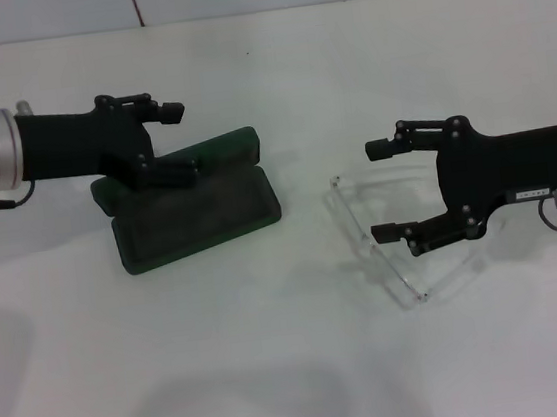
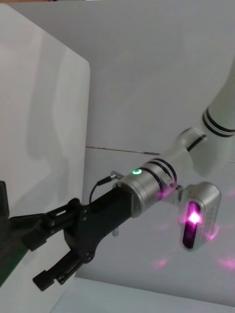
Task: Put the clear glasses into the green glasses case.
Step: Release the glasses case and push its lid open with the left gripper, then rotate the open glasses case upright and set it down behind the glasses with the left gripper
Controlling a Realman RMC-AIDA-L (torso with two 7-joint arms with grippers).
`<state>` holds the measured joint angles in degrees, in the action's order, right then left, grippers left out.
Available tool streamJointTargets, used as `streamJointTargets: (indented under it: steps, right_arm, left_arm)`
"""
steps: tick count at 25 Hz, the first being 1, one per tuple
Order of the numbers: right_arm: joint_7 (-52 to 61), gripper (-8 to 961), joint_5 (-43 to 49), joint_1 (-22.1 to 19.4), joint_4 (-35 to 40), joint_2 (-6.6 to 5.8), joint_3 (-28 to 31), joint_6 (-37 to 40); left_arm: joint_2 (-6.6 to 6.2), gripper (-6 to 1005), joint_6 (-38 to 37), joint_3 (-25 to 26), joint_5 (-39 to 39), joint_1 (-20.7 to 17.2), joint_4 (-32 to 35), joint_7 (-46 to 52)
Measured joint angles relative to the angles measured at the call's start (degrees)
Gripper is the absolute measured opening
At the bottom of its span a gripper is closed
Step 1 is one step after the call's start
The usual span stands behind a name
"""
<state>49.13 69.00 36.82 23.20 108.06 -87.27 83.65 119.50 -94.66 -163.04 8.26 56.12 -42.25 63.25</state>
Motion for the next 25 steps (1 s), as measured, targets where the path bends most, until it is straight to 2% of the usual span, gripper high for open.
streamJointTargets:
  steps: [10,16,22,25]
  right_arm:
    - [0.00,884,0.46,0.01,0.40,0.31,0.00,-0.97]
    - [-0.05,885,1.71,0.38,1.03,0.62,-0.01,-1.32]
    - [-0.12,885,1.93,0.02,2.31,0.67,-0.01,-1.42]
    - [-0.13,885,1.95,0.01,2.34,0.68,-0.14,-1.40]
  left_arm:
    - [0.07,839,8.49,0.00,-5.18,1.02,1.56,2.97]
    - [0.00,714,10.50,0.00,-7.77,1.09,3.13,3.03]
    - [-0.03,589,10.84,0.00,-7.16,1.13,3.74,3.01]
    - [-0.09,408,10.87,0.00,-7.00,1.15,4.01,2.11]
